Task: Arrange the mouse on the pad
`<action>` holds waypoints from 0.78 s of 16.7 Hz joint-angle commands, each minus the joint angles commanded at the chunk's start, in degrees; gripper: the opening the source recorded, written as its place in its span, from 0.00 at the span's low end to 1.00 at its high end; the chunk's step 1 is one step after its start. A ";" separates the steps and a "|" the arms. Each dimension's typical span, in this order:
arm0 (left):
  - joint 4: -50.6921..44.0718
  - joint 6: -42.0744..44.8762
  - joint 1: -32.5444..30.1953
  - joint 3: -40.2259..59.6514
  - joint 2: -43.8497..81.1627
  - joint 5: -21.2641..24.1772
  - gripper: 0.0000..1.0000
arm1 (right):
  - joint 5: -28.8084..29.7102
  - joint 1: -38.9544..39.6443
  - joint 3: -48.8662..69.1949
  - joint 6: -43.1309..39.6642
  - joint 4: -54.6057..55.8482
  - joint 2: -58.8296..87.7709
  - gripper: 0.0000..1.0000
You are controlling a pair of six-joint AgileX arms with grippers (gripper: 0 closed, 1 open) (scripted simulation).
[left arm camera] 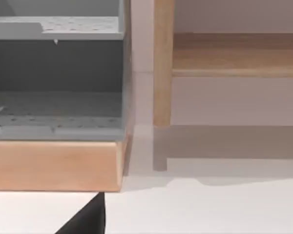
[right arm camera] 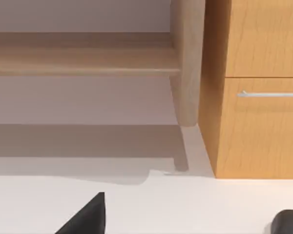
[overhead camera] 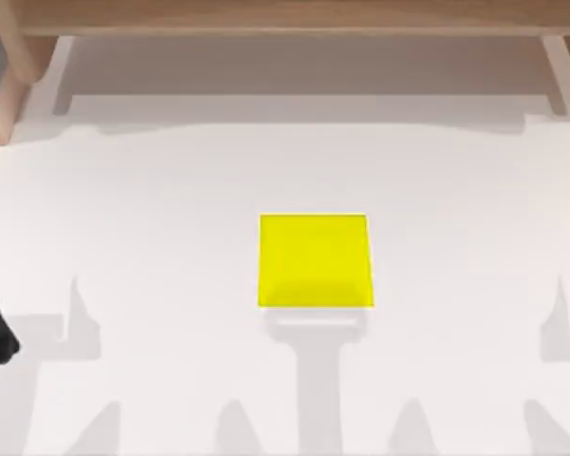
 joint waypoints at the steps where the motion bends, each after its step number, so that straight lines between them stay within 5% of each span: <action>1: 0.00 0.00 0.00 0.00 0.00 0.00 1.00 | 0.00 0.00 0.00 0.00 0.00 0.00 1.00; 7: 0.00 0.00 0.00 0.00 0.00 0.00 1.00 | 0.34 -1.21 6.04 -0.40 -4.81 8.35 1.00; 13: 0.00 0.00 0.00 0.00 0.00 0.00 1.00 | 0.10 -4.09 23.82 -0.92 -21.64 35.10 1.00</action>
